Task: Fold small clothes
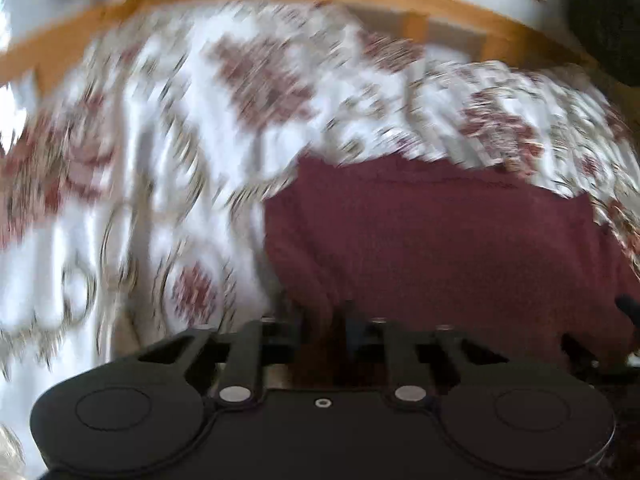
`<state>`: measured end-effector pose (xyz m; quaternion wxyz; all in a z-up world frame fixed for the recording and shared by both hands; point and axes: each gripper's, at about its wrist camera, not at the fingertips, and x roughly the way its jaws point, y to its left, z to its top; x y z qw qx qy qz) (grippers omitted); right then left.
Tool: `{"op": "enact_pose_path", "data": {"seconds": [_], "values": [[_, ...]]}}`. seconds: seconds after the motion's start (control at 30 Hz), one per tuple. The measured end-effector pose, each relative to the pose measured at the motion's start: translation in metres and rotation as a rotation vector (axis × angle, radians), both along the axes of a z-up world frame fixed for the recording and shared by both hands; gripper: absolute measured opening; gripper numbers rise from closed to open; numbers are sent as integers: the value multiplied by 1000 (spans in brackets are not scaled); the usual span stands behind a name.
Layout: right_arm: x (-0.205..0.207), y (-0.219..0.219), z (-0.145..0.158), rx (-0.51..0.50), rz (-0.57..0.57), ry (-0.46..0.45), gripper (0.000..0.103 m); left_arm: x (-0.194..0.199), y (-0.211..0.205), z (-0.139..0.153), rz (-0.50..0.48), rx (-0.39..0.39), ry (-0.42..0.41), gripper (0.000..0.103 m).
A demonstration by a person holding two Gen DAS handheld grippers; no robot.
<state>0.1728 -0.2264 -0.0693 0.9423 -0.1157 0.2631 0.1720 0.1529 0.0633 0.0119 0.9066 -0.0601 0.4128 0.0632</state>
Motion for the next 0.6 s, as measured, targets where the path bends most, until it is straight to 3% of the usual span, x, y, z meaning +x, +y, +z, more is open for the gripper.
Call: {"op": "enact_pose_path", "data": {"seconds": [0.13,0.27,0.47,0.6], "values": [[3,-14,12,71,2,22,103,1,-23,31,-91,15,-114,12],[6,-21,15,67,-7,46,103,11,-38,48,-126,-1,-160,12],[3,-24,18,39,0,47,103,34,-64,59,-181,-44,-138,11],[2,-31,23,32,-14,48,103,58,-110,66,-332,-33,-70,11]]}}
